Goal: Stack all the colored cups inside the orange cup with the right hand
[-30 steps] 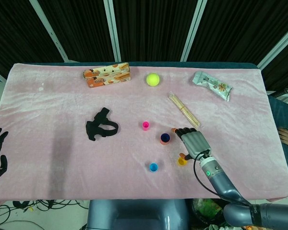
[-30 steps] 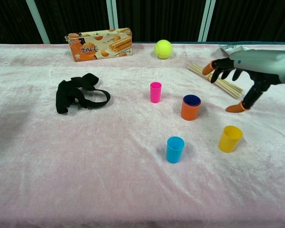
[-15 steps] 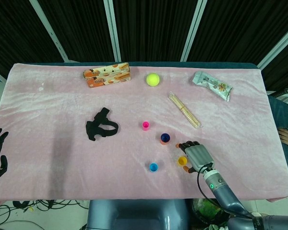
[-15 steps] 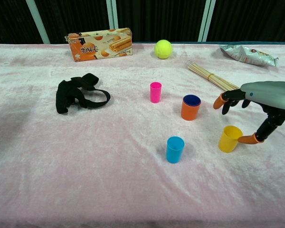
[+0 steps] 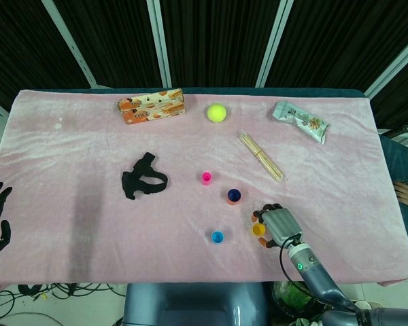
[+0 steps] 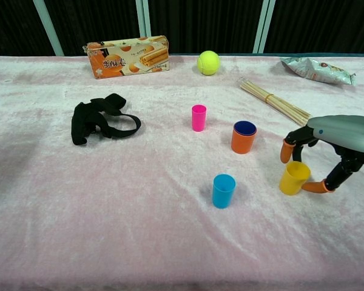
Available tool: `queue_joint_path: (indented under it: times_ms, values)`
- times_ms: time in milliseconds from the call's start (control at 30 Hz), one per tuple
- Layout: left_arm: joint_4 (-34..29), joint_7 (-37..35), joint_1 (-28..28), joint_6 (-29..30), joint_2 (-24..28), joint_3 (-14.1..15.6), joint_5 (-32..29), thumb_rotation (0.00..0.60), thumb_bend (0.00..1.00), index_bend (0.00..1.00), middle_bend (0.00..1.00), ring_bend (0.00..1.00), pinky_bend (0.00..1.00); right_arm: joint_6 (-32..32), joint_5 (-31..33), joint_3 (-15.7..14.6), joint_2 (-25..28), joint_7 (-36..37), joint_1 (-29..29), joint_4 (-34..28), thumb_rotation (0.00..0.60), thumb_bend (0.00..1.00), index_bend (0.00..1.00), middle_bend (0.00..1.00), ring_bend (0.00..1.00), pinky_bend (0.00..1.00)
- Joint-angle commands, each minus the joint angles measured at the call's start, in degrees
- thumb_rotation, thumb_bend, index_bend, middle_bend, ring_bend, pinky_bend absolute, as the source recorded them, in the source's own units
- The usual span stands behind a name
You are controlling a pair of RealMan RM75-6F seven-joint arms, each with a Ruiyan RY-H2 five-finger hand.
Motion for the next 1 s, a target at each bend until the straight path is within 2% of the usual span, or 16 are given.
queue_joint_path:
  times_ms: [33,233,400,567,667,867,1000]
  values:
    - [0.0,0.0,0.0,0.0,0.0,0.0,-0.1,0.600,0.70,0.07,0.01,0.00,0.03,-0.4,-0.7,0.4,-1.0,0.3,-0.2,1.5,0.600,0.23,0.44,0.47,0.25,0.21]
    - [0.0,0.0,0.0,0.0,0.0,0.0,0.0,0.600,0.70,0.07,0.01,0.00,0.03,0.0,-2.5,1.5,-1.6,0.9,-0.6,2.5,0.600,0.32,0.51,0.52,0.29,0.21]
    - [0.0,-0.1,0.0,0.1,0.1,-0.1,0.0,0.600,0.70,0.07,0.01,0.00,0.03,-0.7,-2.6,3.6,1.2,1.0,0.1,-0.4,0.600,0.35,0.54,0.53,0.29,0.21]
    - [0.0,-0.1,0.0,0.0,0.1,0.0,0.1,0.600,0.70,0.07,0.01,0.00,0.03,-3.9,1.7,7.3,5.8,-1.1,3.2,-5.4,0.600,0.35,0.55,0.53,0.29,0.21]
    - [-0.1,-0.1,0.0,0.0,0.1,0.0,0.1,0.600,0.70,0.07,0.01,0.00,0.03,-5.4,4.4,9.6,7.1,-2.8,5.7,-6.2,0.600,0.35,0.55,0.53,0.29,0.21]
    - [-0.1,-0.1,0.0,0.1,0.1,0.0,0.2,0.600,0.70,0.07,0.01,0.00,0.03,-8.0,9.2,12.4,6.1,-4.3,9.6,-4.2,0.600,0.35,0.55,0.52,0.29,0.21]
    - [0.0,-0.2,0.0,0.1,0.1,-0.1,0.0,0.600,0.70,0.07,0.01,0.00,0.03,-10.0,12.8,13.5,4.1,-5.4,12.7,-0.7,0.600,0.35,0.55,0.52,0.29,0.21]
